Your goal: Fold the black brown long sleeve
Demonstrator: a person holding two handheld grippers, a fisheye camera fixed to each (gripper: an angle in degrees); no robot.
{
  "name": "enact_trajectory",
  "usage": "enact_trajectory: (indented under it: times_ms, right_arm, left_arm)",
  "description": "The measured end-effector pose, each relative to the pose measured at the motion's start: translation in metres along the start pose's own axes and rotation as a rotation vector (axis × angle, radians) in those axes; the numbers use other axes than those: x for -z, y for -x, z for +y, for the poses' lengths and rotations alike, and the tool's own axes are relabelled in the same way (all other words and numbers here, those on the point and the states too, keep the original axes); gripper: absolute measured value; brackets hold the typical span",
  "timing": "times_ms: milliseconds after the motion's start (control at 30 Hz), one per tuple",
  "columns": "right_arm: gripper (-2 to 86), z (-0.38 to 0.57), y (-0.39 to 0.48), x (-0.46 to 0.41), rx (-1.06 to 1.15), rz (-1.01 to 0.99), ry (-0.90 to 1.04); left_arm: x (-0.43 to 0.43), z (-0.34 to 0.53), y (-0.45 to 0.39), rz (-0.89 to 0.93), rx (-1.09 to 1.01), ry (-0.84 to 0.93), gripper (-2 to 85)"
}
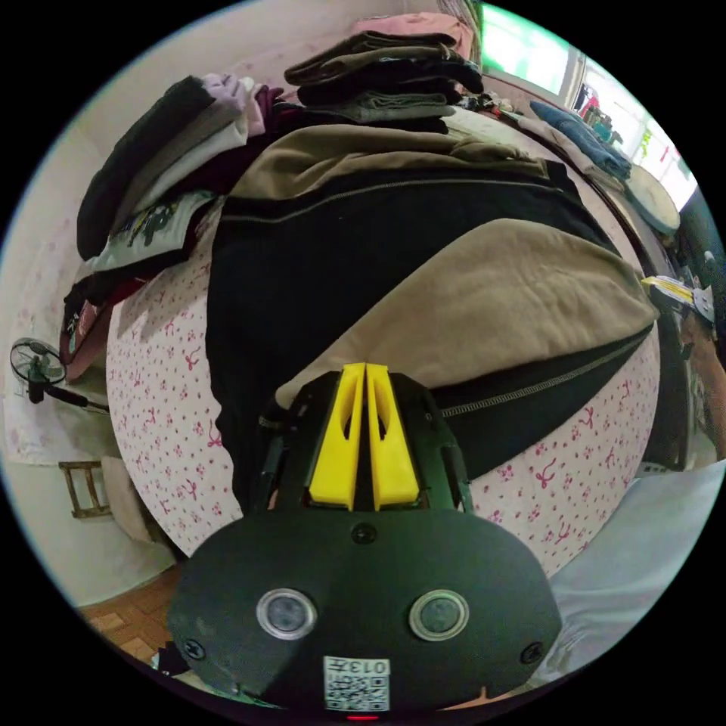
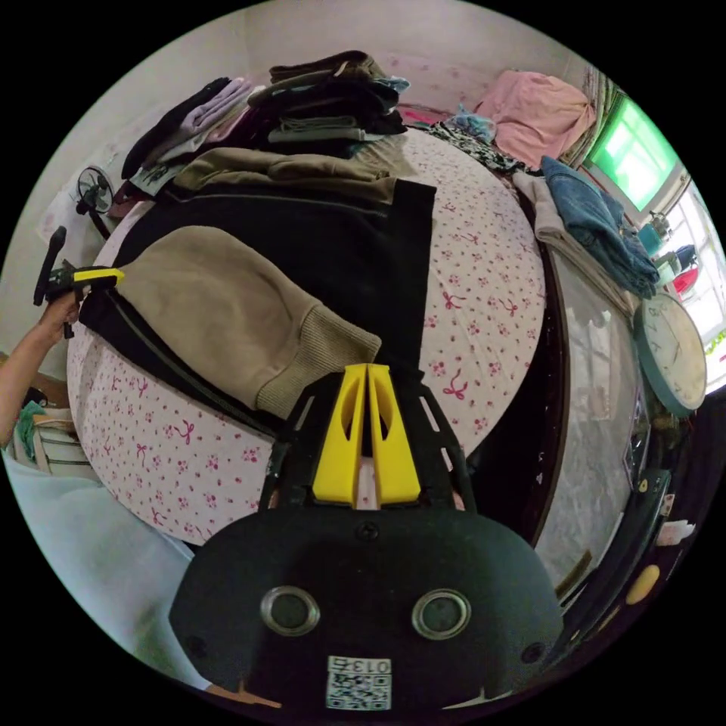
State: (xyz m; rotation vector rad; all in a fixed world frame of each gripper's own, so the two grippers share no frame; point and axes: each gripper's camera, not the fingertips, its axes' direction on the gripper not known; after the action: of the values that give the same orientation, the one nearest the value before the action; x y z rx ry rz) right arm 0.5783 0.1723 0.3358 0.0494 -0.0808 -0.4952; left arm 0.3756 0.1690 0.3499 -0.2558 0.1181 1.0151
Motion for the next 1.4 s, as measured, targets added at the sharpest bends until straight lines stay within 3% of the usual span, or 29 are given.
enact_trajectory:
  times_ms: [233, 367, 467, 667, 733, 900, 967, 1167, 1300, 1400]
  right_arm:
    - [0.1, -0.006, 0.023, 0.039, 0.084, 0.000, -0.211]
    - [0.1, -0.021, 0.039, 0.004, 0.100, -0.096, -0.068]
    - [0.1, -0.027, 0.043, -0.022, 0.123, -0.110, 0.074]
    - [1.1, -0.040, 0.041, 0.008, 0.149, -0.069, -0.045]
    - [2.1, -0.055, 0.046, 0.012, 0.171, -0.122, -0.085]
    - [5.9, -0.118, 0.089, 0.004, 0.303, -0.229, -0.138]
    - [7.7, -0.149, 0.112, -0.014, 0.347, -0.254, -0.099]
    - [6.3, -0.181, 0.144, -0.065, 0.390, -0.265, 0.090]
    - [3.8, -0.179, 0.155, -0.051, 0.412, -0.223, 0.006]
    - [3.1, -0.173, 0.165, -0.057, 0.419, -0.190, -0.030]
  left_arm:
    - [0.037, 0.049, 0.034, -0.072, 0.137, -0.151, 2.3]
    - [0.026, 0.058, 0.044, -0.135, 0.150, -0.106, 4.4]
    - [-0.001, 0.064, 0.049, -0.086, 0.114, 0.032, 3.4]
    - [0.022, 0.094, 0.063, -0.079, 0.156, -0.108, 4.7]
    - [0.030, 0.087, 0.065, -0.059, 0.115, -0.151, 8.9]
    - [0.011, 0.065, 0.068, 0.013, 0.023, -0.050, 12.7]
    - [-0.002, 0.063, 0.064, 0.001, -0.031, 0.015, 12.1]
    - [0.003, 0.079, 0.057, -0.020, -0.064, -0.040, 3.5]
    - [0.018, 0.101, 0.050, -0.092, -0.034, -0.091, 2.3]
    - [0.005, 0.110, 0.055, -0.047, 0.007, -0.064, 2.4]
